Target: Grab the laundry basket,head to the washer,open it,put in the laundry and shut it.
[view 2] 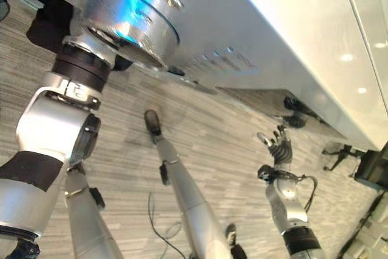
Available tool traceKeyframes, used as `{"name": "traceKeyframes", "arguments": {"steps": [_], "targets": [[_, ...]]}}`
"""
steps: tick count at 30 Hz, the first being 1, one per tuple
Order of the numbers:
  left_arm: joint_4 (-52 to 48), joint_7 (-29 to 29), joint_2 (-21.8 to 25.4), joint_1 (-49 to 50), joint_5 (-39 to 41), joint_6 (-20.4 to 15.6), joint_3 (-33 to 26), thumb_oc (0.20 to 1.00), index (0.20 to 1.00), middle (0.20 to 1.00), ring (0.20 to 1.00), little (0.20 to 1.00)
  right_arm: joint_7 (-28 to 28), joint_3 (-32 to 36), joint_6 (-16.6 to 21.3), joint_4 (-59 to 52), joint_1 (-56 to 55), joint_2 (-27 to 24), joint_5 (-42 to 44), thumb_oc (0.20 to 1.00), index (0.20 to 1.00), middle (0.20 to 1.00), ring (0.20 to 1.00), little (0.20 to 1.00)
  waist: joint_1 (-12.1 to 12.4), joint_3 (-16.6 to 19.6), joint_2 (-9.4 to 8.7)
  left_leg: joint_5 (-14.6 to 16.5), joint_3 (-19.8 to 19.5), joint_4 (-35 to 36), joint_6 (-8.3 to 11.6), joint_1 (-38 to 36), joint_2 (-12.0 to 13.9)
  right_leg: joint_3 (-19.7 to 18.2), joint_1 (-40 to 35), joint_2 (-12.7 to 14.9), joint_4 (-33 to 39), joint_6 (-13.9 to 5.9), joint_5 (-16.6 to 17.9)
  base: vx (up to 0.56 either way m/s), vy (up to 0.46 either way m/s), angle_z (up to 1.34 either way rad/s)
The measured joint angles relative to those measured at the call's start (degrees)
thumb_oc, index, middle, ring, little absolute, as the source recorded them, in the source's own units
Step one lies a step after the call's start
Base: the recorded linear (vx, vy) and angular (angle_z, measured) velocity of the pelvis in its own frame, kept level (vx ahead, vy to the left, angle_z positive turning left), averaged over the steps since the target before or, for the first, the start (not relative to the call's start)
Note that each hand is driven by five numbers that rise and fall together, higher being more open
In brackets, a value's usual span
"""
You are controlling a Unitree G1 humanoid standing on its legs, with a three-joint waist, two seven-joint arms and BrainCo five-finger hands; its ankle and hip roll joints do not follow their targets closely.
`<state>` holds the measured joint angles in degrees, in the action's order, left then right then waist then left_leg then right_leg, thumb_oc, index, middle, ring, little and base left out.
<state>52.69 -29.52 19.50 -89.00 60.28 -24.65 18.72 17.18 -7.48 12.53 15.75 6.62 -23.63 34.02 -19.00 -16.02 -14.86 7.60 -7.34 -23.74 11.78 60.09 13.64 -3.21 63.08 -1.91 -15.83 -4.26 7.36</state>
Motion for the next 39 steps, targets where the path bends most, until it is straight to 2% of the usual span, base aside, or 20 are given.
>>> {"name": "traceKeyframes", "arguments": {"steps": [1,2,3,5,6,7,8,9,11,13,16,21,23,25,26,27,29,34,37,39], "targets": [[3.04,1.08,1.84,0.01,-1.76,2.92,2.34,0.799,0.799,0.799,0.799,0.799,-0.6,-0.21,0.02,-0.77,0.0,-1.03,0.04,1.0,1.0,1.0,1.0,1.0,0.13,-0.31,0.42,-0.01,0.04,0.05,0.01,-1.15,-0.15,0.0,-1.23,0.21,0.02,-0.01,-0.01,-0.06,0.082,-0.01],[9.05,4.11,3.28,-1.33,-5.84,6.09,7.74,1.0,1.0,1.0,1.0,1.0,-1.35,-0.02,0.0,-0.88,0.03,-1.93,0.08,1.0,1.0,1.0,1.0,1.0,0.05,-0.46,0.68,-0.02,0.21,0.06,0.04,-2.29,-0.24,-0.02,-2.25,0.26,0.02,-0.01,-0.02,-0.05,0.094,0.01],[12.66,6.59,4.91,-1.81,-8.39,10.47,10.75,1.0,1.0,1.0,1.0,1.0,-1.57,0.46,0.06,-0.67,0.01,-2.56,0.09,1.0,1.0,1.0,1.0,1.0,0.49,-0.32,1.11,-0.04,0.25,0.26,0.07,-3.64,-0.38,-0.03,-3.39,0.43,-0.03,-0.01,-0.02,-0.04,0.099,0.07],[16.94,15.26,6.62,-1.6,-23.09,19.33,20.65,1.0,1.0,1.0,1.0,1.0,-3.59,2.76,0.31,3.74,-0.21,-2.56,-0.07,1.0,1.0,1.0,1.0,1.0,0.8,-0.28,1.87,-0.5,0.23,0.32,-0.22,-4.68,-1.16,0.21,-4.36,1.24,-0.64,-0.09,-0.15,-0.04,0.1,0.14],[19.91,16.87,6.77,-2.66,-30.57,21.78,25.67,1.0,1.0,1.0,1.0,1.0,-4.16,2.79,0.37,10.64,2.04,-2.45,-0.06,1.0,1.0,1.0,1.0,1.0,0.98,-0.3,1.89,-0.69,0.32,0.31,-0.2,-4.9,-1.48,0.32,-4.58,1.47,-1.11,-0.09,-0.16,-0.04,0.111,0.16],[21.54,18.84,6.3,-2.86,-39.91,24.64,29.82,1.0,1.0,1.0,1.0,1.0,-3.86,3.33,-1.83,18.18,4.59,-2.51,0.29,1.0,1.0,1.0,1.0,1.0,1.21,-0.34,1.98,-0.7,0.33,0.21,-0.23,-5.1,-1.92,0.32,-4.77,1.98,-1.45,-0.1,-0.19,-0.03,0.117,0.14],[21.84,19.95,6.27,-2.87,-46.15,25.94,32.95,1.0,1.0,1.0,1.0,1.0,-3.76,3.58,-2.62,20.23,4.98,-2.77,0.87,1.0,1.0,1.0,1.0,1.0,1.53,-0.29,2.13,-0.76,0.4,0.14,-0.32,-5.23,-2.21,0.24,-4.92,2.15,-1.46,-0.18,-0.27,-0.03,0.158,0.15],[21.87,22.75,5.91,-3.32,-59.08,28.61,38.3,1.0,1.0,1.0,1.0,1.0,-4.23,3.41,-2.93,23.16,5.62,-2.77,1.21,1.0,1.0,1.0,1.0,1.0,1.84,-0.29,2.13,-0.76,0.79,0.39,-0.41,-5.99,-2.81,-0.01,-5.45,2.73,-1.75,-0.63,-0.6,-0.02,0.112,0.12],[21.28,24.7,5.38,-4.38,-69.52,29.74,43.57,1.0,1.0,1.0,1.0,1.0,-5.35,3.14,-3.59,23.7,6.13,-2.74,1.21,1.0,1.0,1.0,1.0,1.0,1.81,-0.28,2.12,-0.48,1.41,0.71,-0.99,-7.02,-3.49,-0.38,-6.32,3.44,-1.98,-1.21,-1.22,-0.01,0.072,0.14],[20.74,25.57,5.01,-4.1,-77.17,30.24,43.9,1.0,1.0,1.0,1.0,1.0,-6.44,3.16,-3.62,23.85,6.28,-2.75,1.25,1.0,1.0,1.0,1.0,1.0,1.98,-0.21,2.24,-1.0,1.9,1.13,-2.09,-7.67,-4.53,-1.34,-6.83,4.38,-1.94,-1.75,-1.69,-0.09,0.059,0.12],[18.07,25.46,6.02,-3.5,-81.83,30.21,43.96,1.0,1.0,1.0,1.0,1.0,-7.07,2.99,-3.54,24.4,6.23,-2.69,1.33,1.0,1.0,1.0,1.0,1.0,2.37,-0.22,2.35,-2.0,2.1,2.19,-2.87,-8.24,-5.46,-1.54,-7.0,5.36,-1.95,-1.6,-1.91,-0.04,0.061,0.1],[0.81,24.36,13.38,4.77,-82.71,29.77,39.89,1.0,1.0,1.0,1.0,1.0,-7.52,3.38,-3.7,28.02,5.39,-1.75,1.36,1.0,1.0,1.0,1.0,1.0,3.66,-0.55,3.31,-4.36,1.75,5.34,-2.32,-11.42,-6.03,-1.09,-9.32,5.95,-1.72,-1.54,-1.88,-0.02,0.059,0.1],[-10.2,22.94,15.99,14.91,-80.46,29.3,29.04,1.0,1.0,1.0,1.0,1.0,-7.9,3.31,-3.63,28.74,4.88,-0.76,1.27,1.0,1.0,1.0,1.0,1.0,4.36,-0.88,4.28,-4.5,1.8,6.85,-2.24,-14.13,-5.85,-0.94,-11.41,5.96,-1.41,-1.28,-2.46,-0.02,0.057,0.0],[-14.91,20.9,15.81,20.55,-77.97,28.49,25.52,1.0,1.0,1.0,1.0,1.0,-8.71,3.4,-3.66,30.64,4.62,-0.06,1.25,1.0,1.0,1.0,1.0,1.0,5.84,-1.11,5.63,-4.63,1.65,7.57,-2.18,-15.59,-5.79,-0.56,-12.68,5.92,-1.31,-1.32,-2.69,-0.02,0.058,0.05],[-24.13,18.26,14.12,31.5,-75.52,27.54,16.48,1.0,1.0,1.0,1.0,1.0,-9.05,3.29,-3.84,33.83,5.14,1.52,1.22,1.0,1.0,1.0,1.0,1.0,7.65,-1.48,7.49,-4.79,1.35,8.29,-2.18,-17.2,-5.66,0.37,-14.14,5.98,-1.3,-1.24,-2.98,-0.01,0.051,0.1],[-25.46,17.87,12.83,33.86,-74.74,27.37,15.13,1.0,1.0,1.0,1.0,1.0,-9.27,3.06,-4.05,34.81,5.38,1.81,1.22,1.0,1.0,1.0,1.0,1.0,7.84,-1.52,8.07,-4.79,1.13,8.43,-2.17,-17.46,-5.61,0.39,-14.46,6.07,-1.32,-1.19,-3.07,-0.02,0.044,0.18],[-30.29,14.91,8.29,45.64,-73.63,25.93,7.69,1.0,1.0,1.0,1.0,1.0,-9.92,1.17,-4.38,35.72,6.61,3.25,1.14,1.0,1.0,1.0,1.0,1.0,9.56,-1.77,9.46,-5.2,0.2,9.24,-2.46,-19.04,-6.16,1.01,-16.1,6.54,-1.43,-1.15,-3.82,-0.02,0.063,0.19],[-34.15,17.12,5.03,64.14,-70.31,26.07,7.67,1.0,1.0,1.0,1.0,1.0,-9.71,1.19,-5.67,31.66,7.16,5.0,0.69,1.0,1.0,1.0,1.0,1.0,10.87,-2.54,10.22,-6.7,-1.18,12.48,-3.45,-23.3,-7.27,2.39,-20.2,8.0,-1.07,-1.59,-4.92,-0.01,0.038,0.2],[-34.88,18.82,4.66,65.94,-68.3,26.01,9.47,1.0,1.0,1.0,1.0,1.0,-9.43,0.71,-6.8,32.95,8.35,5.35,-0.63,1.0,1.0,1.0,1.0,1.0,12.76,-3.36,10.72,-8.02,-2.33,14.38,-3.97,-24.3,-7.69,3.63,-21.47,8.74,-0.49,-1.74,-5.06,-0.01,0.022,0.23],[-36.33,19.95,4.57,65.85,-65.19,25.9,9.42,1.0,1.0,1.0,1.0,1.0,-8.53,0.3,-7.84,33.8,9.7,5.46,-1.78,1.0,1.0,1.0,1.0,1.0,12.44,-4.5,10.99,-8.76,-3.19,15.03,-4.31,-24.77,-7.93,4.42,-22.45,9.04,-0.02,-1.73,-4.85,-0.03,0.007,0.22]]}}
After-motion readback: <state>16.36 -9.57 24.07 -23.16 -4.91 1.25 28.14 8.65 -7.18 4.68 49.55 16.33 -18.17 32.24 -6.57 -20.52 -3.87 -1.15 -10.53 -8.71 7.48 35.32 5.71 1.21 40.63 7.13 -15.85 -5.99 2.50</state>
